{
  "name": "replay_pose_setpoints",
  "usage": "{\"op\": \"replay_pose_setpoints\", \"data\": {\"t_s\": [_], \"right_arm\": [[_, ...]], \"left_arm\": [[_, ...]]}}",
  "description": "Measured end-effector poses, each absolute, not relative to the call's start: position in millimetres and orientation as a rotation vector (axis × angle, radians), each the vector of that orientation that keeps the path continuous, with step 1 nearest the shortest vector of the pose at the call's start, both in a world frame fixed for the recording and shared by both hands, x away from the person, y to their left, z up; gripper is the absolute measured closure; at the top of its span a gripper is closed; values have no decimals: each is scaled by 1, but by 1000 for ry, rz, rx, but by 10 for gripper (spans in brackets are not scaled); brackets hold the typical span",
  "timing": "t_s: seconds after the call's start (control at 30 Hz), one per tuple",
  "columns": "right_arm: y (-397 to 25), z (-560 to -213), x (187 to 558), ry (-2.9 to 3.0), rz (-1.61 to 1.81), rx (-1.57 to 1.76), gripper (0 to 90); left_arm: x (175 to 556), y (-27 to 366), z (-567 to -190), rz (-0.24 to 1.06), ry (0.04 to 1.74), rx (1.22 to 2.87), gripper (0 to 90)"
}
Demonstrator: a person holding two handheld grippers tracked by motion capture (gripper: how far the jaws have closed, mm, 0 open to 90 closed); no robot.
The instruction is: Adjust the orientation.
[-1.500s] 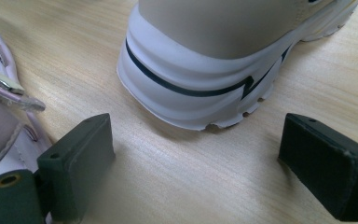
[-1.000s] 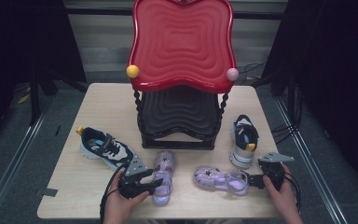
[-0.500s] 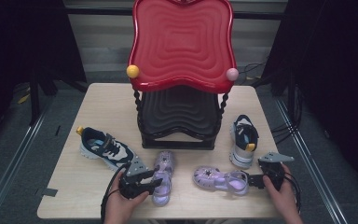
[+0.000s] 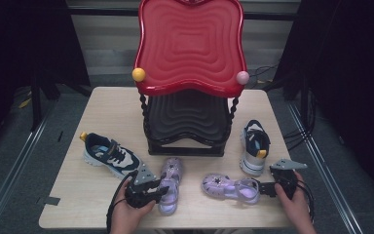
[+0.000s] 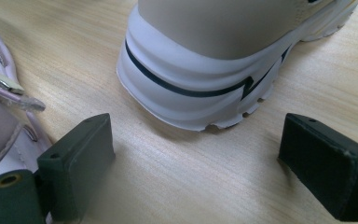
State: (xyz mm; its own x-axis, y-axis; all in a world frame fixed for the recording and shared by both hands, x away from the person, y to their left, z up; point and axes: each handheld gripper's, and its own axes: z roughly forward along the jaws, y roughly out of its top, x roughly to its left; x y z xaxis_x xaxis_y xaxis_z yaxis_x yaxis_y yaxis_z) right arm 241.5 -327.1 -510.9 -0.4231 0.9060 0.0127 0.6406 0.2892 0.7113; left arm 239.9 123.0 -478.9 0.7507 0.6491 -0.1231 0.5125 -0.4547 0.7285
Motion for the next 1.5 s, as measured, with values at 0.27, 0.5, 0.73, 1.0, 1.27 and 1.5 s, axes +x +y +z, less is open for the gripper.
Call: {"op": "replay_pose_setpoints", "data": {"t_s": [0.27,0.5,0.73,1.0,1.27,1.5], "right_arm": [[-327,-511,241,2169,916,1390,92],[-327,-511,242,2169,916,1390,91],[-327,-511,241,2169,916,1390,91],[-327,-511,242,2169,916,1390,91],[-327,-511,241,2169,916,1392,91],[-327,-511,242,2169,916,1390,91]], "left_arm": [[239,122,-481,247,861,2137,657],[239,123,-483,236,874,2108,671],[238,121,-481,231,877,2125,746],[236,121,-480,293,855,2151,794],[235,123,-476,333,860,2134,816],[234,124,-472,354,849,2113,821]]}}
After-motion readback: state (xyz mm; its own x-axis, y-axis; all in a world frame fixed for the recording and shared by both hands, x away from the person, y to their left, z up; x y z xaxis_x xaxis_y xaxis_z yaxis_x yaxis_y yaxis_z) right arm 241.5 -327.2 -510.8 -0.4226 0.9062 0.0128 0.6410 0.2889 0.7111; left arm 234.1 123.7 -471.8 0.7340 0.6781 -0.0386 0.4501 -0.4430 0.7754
